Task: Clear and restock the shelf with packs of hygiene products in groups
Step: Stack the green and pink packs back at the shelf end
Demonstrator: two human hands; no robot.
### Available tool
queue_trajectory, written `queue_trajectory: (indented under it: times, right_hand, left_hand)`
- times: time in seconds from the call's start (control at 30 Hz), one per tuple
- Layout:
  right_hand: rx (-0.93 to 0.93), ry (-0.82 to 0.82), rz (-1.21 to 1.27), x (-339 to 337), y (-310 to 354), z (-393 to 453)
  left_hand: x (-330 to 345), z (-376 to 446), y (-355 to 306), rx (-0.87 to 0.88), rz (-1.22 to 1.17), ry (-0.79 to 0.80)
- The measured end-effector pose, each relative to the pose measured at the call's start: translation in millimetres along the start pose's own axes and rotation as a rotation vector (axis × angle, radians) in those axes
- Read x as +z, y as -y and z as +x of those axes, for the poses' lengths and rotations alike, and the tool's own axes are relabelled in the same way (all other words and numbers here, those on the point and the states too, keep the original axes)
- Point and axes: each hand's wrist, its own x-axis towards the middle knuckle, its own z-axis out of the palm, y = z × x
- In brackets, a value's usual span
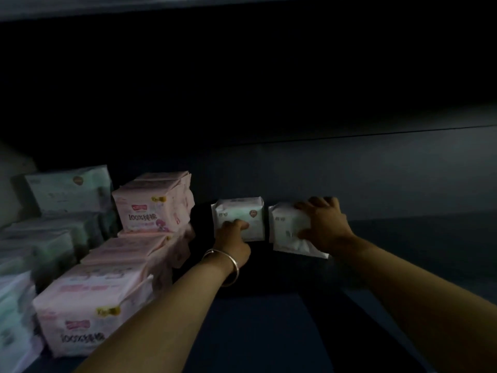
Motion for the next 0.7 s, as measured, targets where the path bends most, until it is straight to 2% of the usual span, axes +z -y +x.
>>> queue_trajectory:
  times: [0.2, 0.43, 0.6, 0.7]
  right_hand:
    - [0.006, -0.092, -0.045, 23.2, 3.6, 25.0]
    - [0.044, -0.128, 0.071, 43.1, 9.8, 51.3]
    - [0.039, -0.047, 0.063, 40.0, 8.3, 51.1]
    - [0.023, 0.022, -0.042, 31.3, 12.0, 42.4]
  left_hand:
    - [8.8, 11.1, -0.3, 0.059, 0.194, -0.031]
    - [10.3, 18.8, 2.0, 0.063, 0.218, -0.013]
    - [7.4, 18.5, 4.1, 0.066, 0.219, 0.007]
    - [4.6, 13.5, 1.0, 0.07, 0.205, 0.018]
